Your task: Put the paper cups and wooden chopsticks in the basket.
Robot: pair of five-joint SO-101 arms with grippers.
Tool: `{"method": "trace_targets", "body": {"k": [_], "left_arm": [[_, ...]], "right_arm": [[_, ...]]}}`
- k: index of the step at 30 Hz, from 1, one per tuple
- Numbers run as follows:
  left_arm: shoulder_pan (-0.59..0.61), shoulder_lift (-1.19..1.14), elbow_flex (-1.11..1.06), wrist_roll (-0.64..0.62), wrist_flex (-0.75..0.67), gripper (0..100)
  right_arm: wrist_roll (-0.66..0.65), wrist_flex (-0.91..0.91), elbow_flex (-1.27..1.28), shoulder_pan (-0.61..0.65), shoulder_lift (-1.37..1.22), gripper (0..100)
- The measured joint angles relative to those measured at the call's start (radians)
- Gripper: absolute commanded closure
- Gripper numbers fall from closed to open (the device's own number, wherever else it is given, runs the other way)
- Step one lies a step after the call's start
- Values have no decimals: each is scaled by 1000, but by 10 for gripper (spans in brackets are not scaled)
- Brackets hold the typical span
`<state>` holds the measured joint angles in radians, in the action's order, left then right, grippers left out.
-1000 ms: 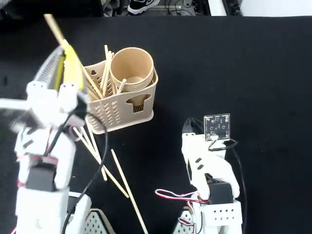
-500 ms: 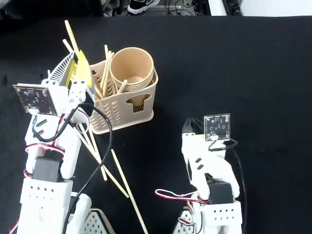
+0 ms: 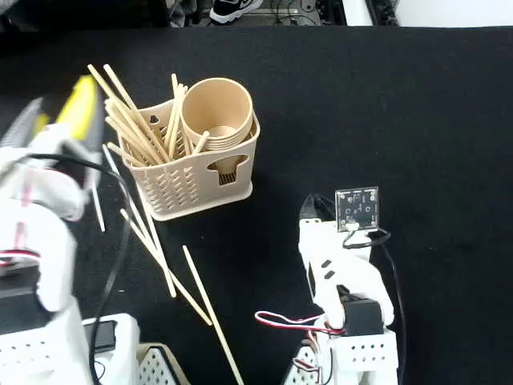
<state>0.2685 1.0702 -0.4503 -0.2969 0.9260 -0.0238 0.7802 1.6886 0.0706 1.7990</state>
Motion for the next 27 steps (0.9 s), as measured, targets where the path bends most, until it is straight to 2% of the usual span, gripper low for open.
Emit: {"method": "trace_targets", "body": {"k": [4, 8, 12, 14, 20, 27], "left_arm": [[161, -190, 121, 0, 143, 757], [232, -463, 166, 41, 160, 757], [236, -729, 219, 170, 160, 757], [238, -858, 262, 195, 160, 757], [238, -1223, 465, 203, 169, 758], [236, -1619, 801, 209, 298, 761]], "right_arm": [[0, 0, 0, 0, 0, 979], [0, 0, 0, 0, 0, 979], [0, 0, 0, 0, 0, 979], [0, 0, 0, 0, 0, 979], [0, 0, 0, 0, 0, 979], [-55, 2, 0, 0, 0, 979]]}}
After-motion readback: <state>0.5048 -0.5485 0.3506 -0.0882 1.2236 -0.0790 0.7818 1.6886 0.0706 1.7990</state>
